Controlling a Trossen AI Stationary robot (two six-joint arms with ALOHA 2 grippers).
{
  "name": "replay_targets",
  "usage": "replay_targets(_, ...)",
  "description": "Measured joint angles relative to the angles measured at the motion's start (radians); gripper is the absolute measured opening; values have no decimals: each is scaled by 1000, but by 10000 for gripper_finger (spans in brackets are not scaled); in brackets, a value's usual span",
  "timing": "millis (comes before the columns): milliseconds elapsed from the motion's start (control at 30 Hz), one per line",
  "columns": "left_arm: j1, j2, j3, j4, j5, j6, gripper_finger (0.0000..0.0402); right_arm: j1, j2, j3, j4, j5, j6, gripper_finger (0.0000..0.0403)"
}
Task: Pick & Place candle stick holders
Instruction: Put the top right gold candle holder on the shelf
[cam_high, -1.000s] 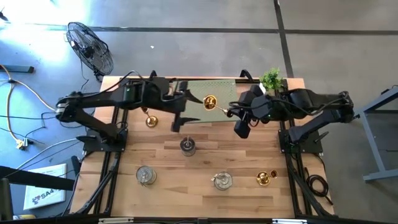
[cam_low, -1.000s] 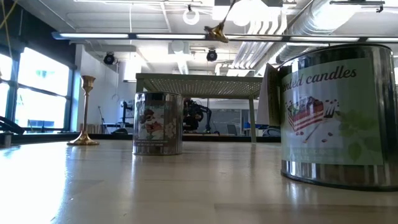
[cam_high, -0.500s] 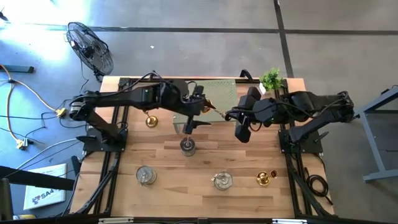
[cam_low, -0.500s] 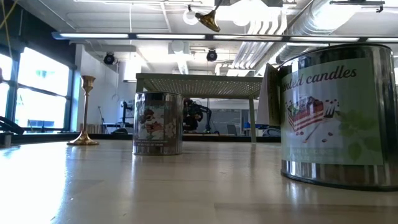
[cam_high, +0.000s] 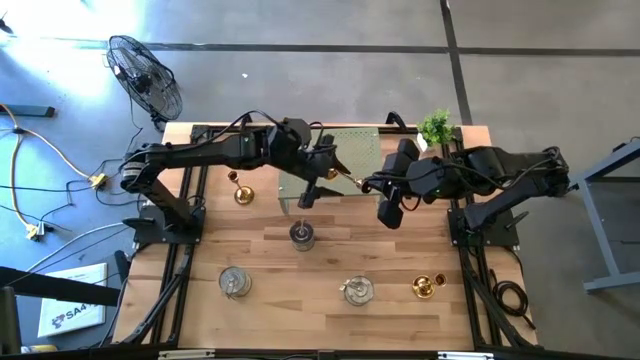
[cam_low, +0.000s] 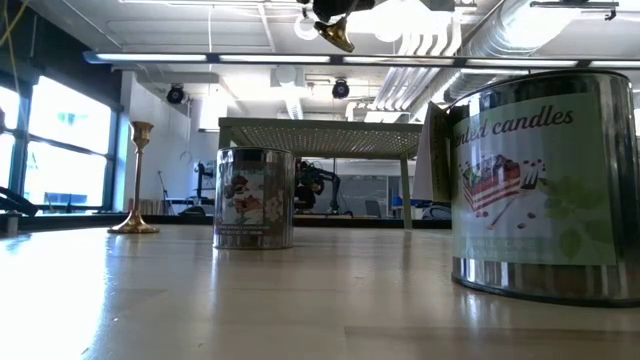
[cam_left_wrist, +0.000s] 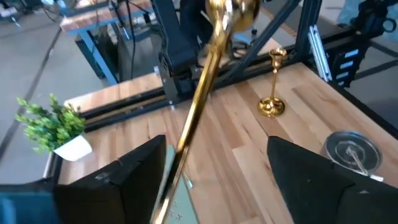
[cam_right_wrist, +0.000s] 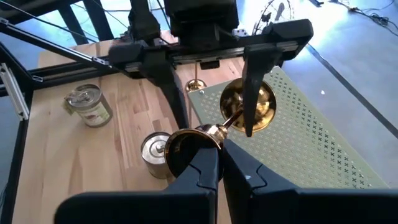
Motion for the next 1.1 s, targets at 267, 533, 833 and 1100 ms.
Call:
replay_targets(267, 0, 8, 0, 7, -4, 56, 123, 0, 1, 0, 2, -7, 0, 0)
replay_targets(533, -2, 8, 0, 4, -61, 123, 19, 0, 0, 0, 0, -7, -3, 1)
replay_targets(833, -2, 7, 0, -7, -50, 124, 8, 0, 0, 0, -1, -2, -6, 1)
replay_targets(1100, -1, 7, 0, -11, -52, 124, 8, 0, 0, 0, 1, 5, -11, 16)
